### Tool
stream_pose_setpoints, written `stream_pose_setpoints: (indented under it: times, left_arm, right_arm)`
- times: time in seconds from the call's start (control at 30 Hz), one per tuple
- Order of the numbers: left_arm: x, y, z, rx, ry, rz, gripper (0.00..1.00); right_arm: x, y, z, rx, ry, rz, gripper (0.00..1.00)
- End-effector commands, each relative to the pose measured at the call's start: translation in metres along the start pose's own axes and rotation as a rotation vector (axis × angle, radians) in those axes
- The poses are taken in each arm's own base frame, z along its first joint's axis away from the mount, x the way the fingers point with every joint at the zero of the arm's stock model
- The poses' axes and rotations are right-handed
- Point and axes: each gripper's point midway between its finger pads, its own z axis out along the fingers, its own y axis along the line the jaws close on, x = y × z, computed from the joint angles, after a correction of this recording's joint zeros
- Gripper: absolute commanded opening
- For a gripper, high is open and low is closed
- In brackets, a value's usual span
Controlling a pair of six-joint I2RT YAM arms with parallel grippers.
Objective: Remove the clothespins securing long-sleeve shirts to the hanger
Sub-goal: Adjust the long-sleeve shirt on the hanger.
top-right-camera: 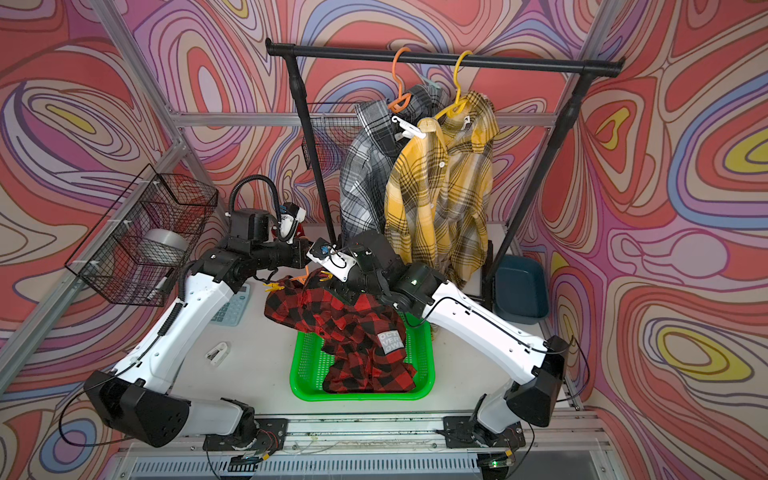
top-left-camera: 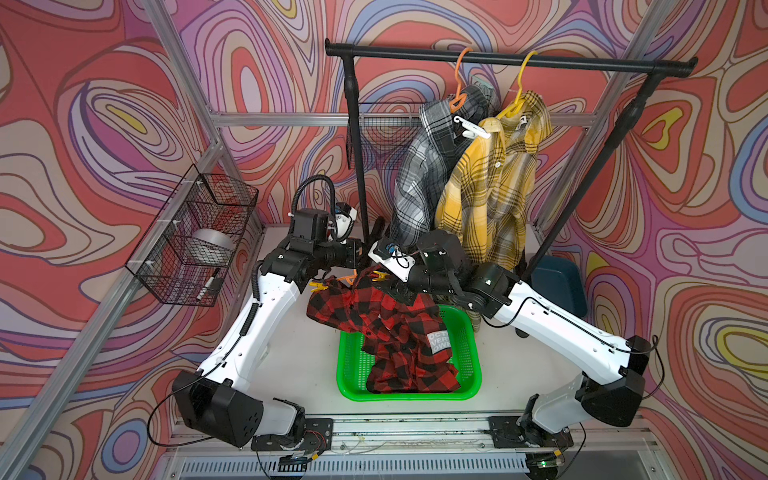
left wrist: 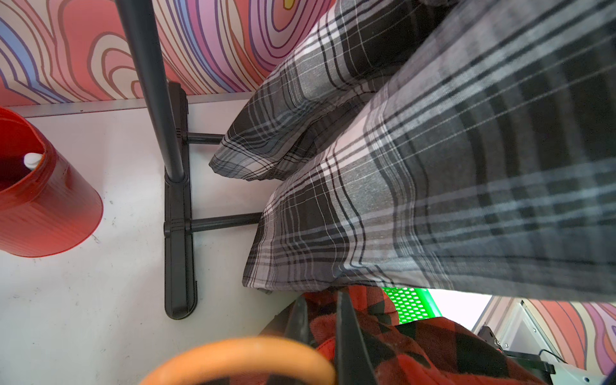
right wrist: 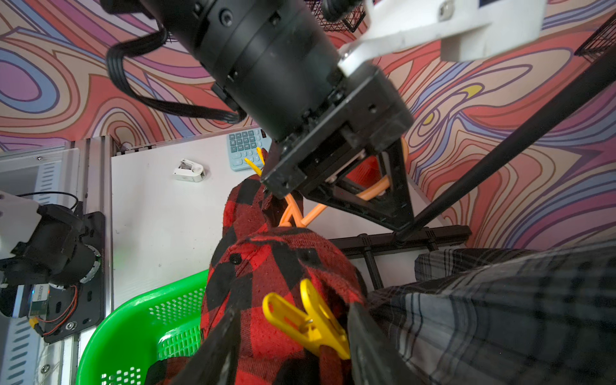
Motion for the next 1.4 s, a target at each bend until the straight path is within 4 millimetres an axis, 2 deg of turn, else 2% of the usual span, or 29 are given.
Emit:
stream_pose_setpoints:
  times: [0.0, 0.43, 0.93, 1.0, 1.1, 1.37]
  left_arm:
    - [-0.005, -0.005, -0.005, 0.012, -0.001, 0.020, 0.00]
    - [-0.005, -0.005, -0.005, 0.011, 0.002, 0.022, 0.00]
    - [-0.001, -0.001, -0.002, -0.006, 0.010, 0.024, 0.00]
    - [0.000, 0.001, -0.001, -0.011, 0.012, 0.024, 0.00]
    - [0.002, 0.004, 0.001, -0.017, 0.014, 0.026, 0.00]
    - [0.011, 0.012, 0.009, -0.035, 0.030, 0.018, 0.00]
  right_arm:
    - [-0.008, -0.002, 0.005, 0.006, -0.013, -0.015, 0.52]
    - [0.003, -0.003, 0.021, 0.007, 0.029, -0.020, 0.48]
    - [0.004, -0.005, 0.020, 0.015, 0.053, -0.027, 0.05]
    - [0.003, -0.007, 0.016, 0.023, 0.054, -0.025, 0.00]
    - [-0.005, -0.009, 0.004, 0.040, 0.035, -0.016, 0.00]
    - [-0.043, -0.012, -0.051, 0.063, -0.077, 0.023, 0.00]
